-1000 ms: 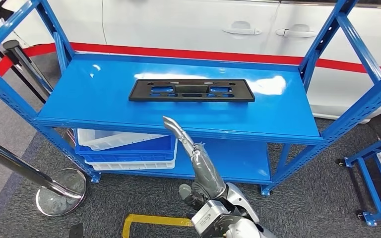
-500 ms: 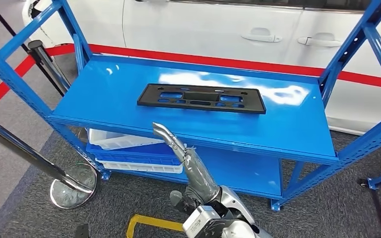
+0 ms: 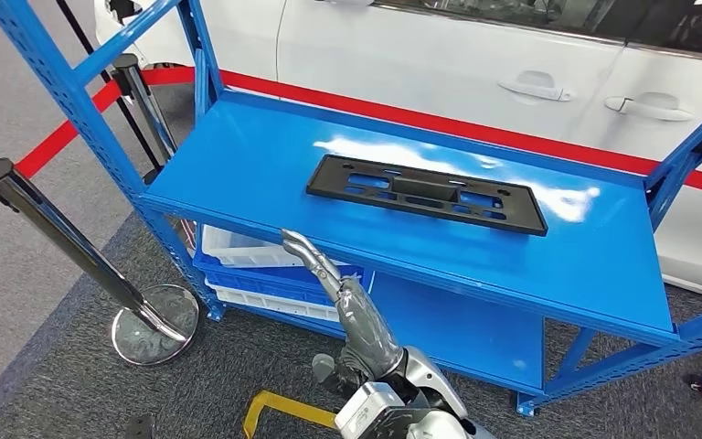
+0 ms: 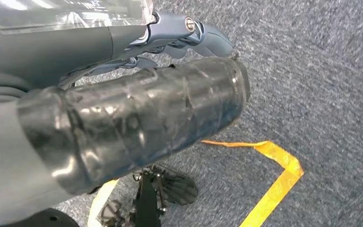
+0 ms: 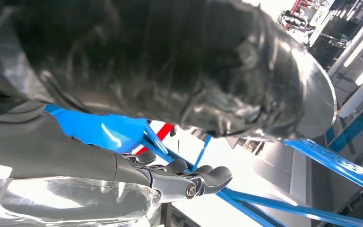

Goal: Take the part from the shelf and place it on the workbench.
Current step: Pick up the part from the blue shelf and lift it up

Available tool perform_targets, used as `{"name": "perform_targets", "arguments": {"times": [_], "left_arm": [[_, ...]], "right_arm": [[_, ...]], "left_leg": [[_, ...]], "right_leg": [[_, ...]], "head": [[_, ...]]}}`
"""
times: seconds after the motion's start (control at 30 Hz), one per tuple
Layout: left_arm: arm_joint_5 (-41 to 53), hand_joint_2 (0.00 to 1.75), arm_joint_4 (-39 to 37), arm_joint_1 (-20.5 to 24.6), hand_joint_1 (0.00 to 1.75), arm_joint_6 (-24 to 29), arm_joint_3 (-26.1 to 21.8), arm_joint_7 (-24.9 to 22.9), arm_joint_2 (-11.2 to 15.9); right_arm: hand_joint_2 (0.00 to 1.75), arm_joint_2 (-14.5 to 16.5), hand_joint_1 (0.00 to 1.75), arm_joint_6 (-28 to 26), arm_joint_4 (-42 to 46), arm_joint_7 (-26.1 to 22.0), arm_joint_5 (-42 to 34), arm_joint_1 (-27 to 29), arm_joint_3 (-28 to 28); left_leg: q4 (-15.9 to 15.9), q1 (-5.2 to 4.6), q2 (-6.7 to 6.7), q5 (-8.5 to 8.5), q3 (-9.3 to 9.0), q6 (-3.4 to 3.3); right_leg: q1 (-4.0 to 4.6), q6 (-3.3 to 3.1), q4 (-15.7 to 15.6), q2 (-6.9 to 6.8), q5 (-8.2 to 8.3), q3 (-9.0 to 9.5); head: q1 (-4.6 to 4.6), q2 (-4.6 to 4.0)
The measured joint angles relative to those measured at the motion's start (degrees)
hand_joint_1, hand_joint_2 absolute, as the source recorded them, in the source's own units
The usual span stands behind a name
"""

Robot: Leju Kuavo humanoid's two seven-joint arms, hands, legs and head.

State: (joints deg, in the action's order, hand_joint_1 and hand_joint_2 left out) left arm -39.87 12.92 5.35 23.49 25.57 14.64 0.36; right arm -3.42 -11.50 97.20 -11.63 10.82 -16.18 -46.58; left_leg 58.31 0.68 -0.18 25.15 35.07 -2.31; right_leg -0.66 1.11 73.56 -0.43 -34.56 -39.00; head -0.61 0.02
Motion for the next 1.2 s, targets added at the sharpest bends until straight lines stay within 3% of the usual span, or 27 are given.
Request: {"name": "perform_targets", "arguments": {"times": [0.03,0.07,0.13,0.17,0.2,0.27,0.37,0.5,0.53,0.57,0.63,0.7,0.73,0.87,0.93,1.0,1.03,1.07,1.1,1.17,1.2], "left_arm": [[-0.04,0.0,0.0,-0.01,0.0,-0.01,0.07,-0.01,0.01],[-0.08,0.0,0.0,-0.03,0.0,-0.03,0.12,-0.01,0.01],[-0.09,0.0,0.0,-0.03,0.0,-0.1,0.18,-0.02,-0.07],[-0.09,0.0,0.0,-0.02,0.0,-0.14,0.2,-0.02,-0.15],[-0.13,0.0,0.0,-0.03,0.0,-0.17,0.21,-0.02,-0.22],[-0.2,0.0,0.0,-0.09,0.0,-0.19,0.22,-0.03,-0.28],[-0.23,0.0,0.0,-0.08,0.0,-0.13,0.25,-0.25,-0.14],[-0.21,0.0,-0.01,-0.14,0.0,-0.04,0.42,-0.66,-0.04],[-0.22,0.0,-0.01,-0.21,0.0,0.02,0.44,-0.7,0.01],[-0.23,0.0,-0.02,-0.27,0.0,0.1,0.46,-0.72,0.08],[-0.24,0.0,-0.02,-0.31,0.0,0.26,0.49,-0.71,0.21],[-0.23,0.0,-0.02,-0.19,0.0,0.32,0.56,-0.68,0.24],[-0.23,0.0,-0.02,-0.15,0.0,0.33,0.6,-0.67,0.23],[-0.16,0.0,-0.02,-0.23,0.0,0.33,0.67,-0.64,0.23],[0.0,0.0,-0.02,-0.17,0.0,0.33,0.69,-0.63,0.25],[0.12,0.0,-0.02,-0.15,0.0,0.33,0.72,-0.65,0.3],[0.13,0.0,-0.02,-0.21,0.0,0.33,0.72,-0.67,0.32],[0.13,0.0,-0.02,-0.28,0.0,0.33,0.72,-0.7,0.32],[0.13,0.0,-0.02,-0.32,0.0,0.33,0.72,-0.79,0.32],[0.14,0.0,-0.03,-0.33,0.0,0.31,0.75,-1.1,0.2],[0.16,0.0,-0.03,-0.28,0.0,0.28,0.81,-1.29,0.11]], "right_arm": [[0.0,-0.02,0.0,-0.25,-0.08,0.0,-0.03,0.16,0.0],[0.0,-0.02,0.0,-0.49,-0.16,0.0,-0.04,0.24,0.0],[0.0,-0.03,0.0,-0.99,-0.26,0.02,0.12,0.24,0.01],[0.0,-0.03,0.0,-1.24,-0.28,0.07,0.31,0.21,0.02],[0.0,-0.04,0.0,-1.49,-0.3,0.13,0.54,0.18,0.03],[0.0,-0.08,0.0,-2.0,-0.32,0.33,0.93,0.16,0.12],[0.0,-0.2,0.0,-2.69,-0.35,0.71,1.13,0.2,0.45],[0.0,-0.39,0.0,-2.99,-0.4,0.91,1.18,0.4,0.78],[0.0,-0.48,0.0,-3.01,-0.43,0.95,1.18,0.49,0.8],[0.0,-0.56,0.0,-3.01,-0.46,0.98,1.16,0.57,0.84],[0.0,-0.71,0.0,-3.01,-0.49,1.02,1.1,0.64,0.91],[0.0,-0.8,0.0,-2.98,-0.49,1.06,1.04,0.62,1.07],[0.0,-0.84,0.0,-2.96,-0.49,1.09,0.98,0.62,1.16],[0.0,-0.98,0.0,-2.85,-0.49,1.15,0.67,0.6,1.38],[0.0,-1.02,0.0,-2.82,-0.5,1.12,0.54,0.62,1.52],[0.0,-1.11,0.0,-2.82,-0.55,1.11,0.37,0.83,1.64],[0.0,-1.18,0.0,-2.82,-0.57,1.11,0.3,0.99,1.66],[0.0,-1.23,0.0,-2.82,-0.6,1.11,0.26,1.12,1.68],[0.0,-1.26,0.0,-2.83,-0.61,1.1,0.24,1.2,1.7],[0.0,-1.29,0.0,-2.89,-0.62,1.06,0.23,1.27,1.77],[0.44,-1.3,0.0,-2.94,-0.62,1.03,0.23,1.31,1.81]], "left_leg": [[0.06,-0.09,-0.28,0.05,-0.02,-0.04],[0.13,-0.17,-0.56,0.1,-0.06,-0.05],[0.27,-0.26,-1.04,0.24,-0.15,0.1],[0.35,-0.35,-1.22,0.37,-0.14,0.28],[0.38,-0.37,-1.32,0.48,-0.11,0.52],[0.27,-0.34,-1.39,0.65,-0.13,1.16],[2.04,-0.19,-0.97,1.72,0.48,2.19],[14.13,0.25,-0.36,6.61,6.86,3.3],[15.23,0.35,-0.26,6.28,7.78,3.46],[14.28,0.44,-0.18,4.91,7.65,3.55],[7.55,0.56,0.08,0.79,4.78,3.6],[1.81,0.34,0.28,-0.84,1.91,3.07],[0.7,0.25,0.31,-0.62,1.32,2.61],[0.21,0.22,-0.05,0.39,-0.01,0.77],[0.04,0.16,-0.14,0.88,-0.83,0.09],[0.04,-0.06,-0.27,1.48,-1.42,-0.31],[0.04,-0.21,-0.38,1.84,-1.84,-0.41],[0.04,-0.37,-0.49,2.25,-2.4,-0.46],[0.04,-0.55,-0.61,2.68,-3.08,-0.46],[-0.03,-0.77,-0.81,3.53,-4.2,-0.37],[-0.04,-0.77,-0.9,3.85,-4.54,-0.21]], "right_leg": [[0.03,-0.14,0.52,0.07,0.61,-0.55],[0.09,-0.39,-1.1,0.11,2.17,-0.05],[0.4,-1.24,-8.22,0.4,6.07,3.0],[0.58,-1.6,-11.42,0.51,7.2,4.4],[0.77,-1.85,-13.5,0.59,7.7,5.28],[1.02,-2.03,-14.63,0.55,7.58,5.68],[0.49,-2.61,-15.49,0.42,7.95,6.67],[0.2,-3.02,-15.75,0.15,7.7,7.45],[0.15,-2.96,-15.72,0.14,7.45,7.64],[0.09,-2.83,-15.69,0.15,7.16,7.94],[-0.08,-2.35,-15.66,0.13,6.38,8.83],[0.07,-1.59,-15.61,0.1,5.55,9.43],[0.21,-1.22,-15.6,0.08,5.35,9.67],[0.16,-0.09,-13.65,0.13,4.49,9.58],[0.09,0.23,-7.73,0.2,2.29,6.29],[0.14,0.25,-0.9,0.24,0.0,1.43],[0.18,0.12,0.66,0.25,-0.05,-0.26],[0.29,-0.15,0.2,0.27,1.07,-0.97],[0.47,-0.62,-2.19,0.3,3.33,-0.7],[1.11,-2.07,-9.3,0.36,8.57,1.18],[1.43,-2.7,-12.06,0.42,9.75,2.0]], "head": [[-0.01,0.0],[-0.01,0.0],[0.0,0.0],[-0.03,0.0],[-0.03,0.0],[-0.05,0.0],[-0.18,0.0],[-0.43,0.0],[-0.44,0.0],[-0.45,0.0],[-0.45,0.0],[-0.5,0.0],[-0.51,0.0],[-0.37,0.0],[-0.25,0.0],[-0.2,0.0],[-0.21,0.0],[-0.21,0.0],[-0.2,0.0],[-0.31,0.0],[-0.36,0.0]]}}
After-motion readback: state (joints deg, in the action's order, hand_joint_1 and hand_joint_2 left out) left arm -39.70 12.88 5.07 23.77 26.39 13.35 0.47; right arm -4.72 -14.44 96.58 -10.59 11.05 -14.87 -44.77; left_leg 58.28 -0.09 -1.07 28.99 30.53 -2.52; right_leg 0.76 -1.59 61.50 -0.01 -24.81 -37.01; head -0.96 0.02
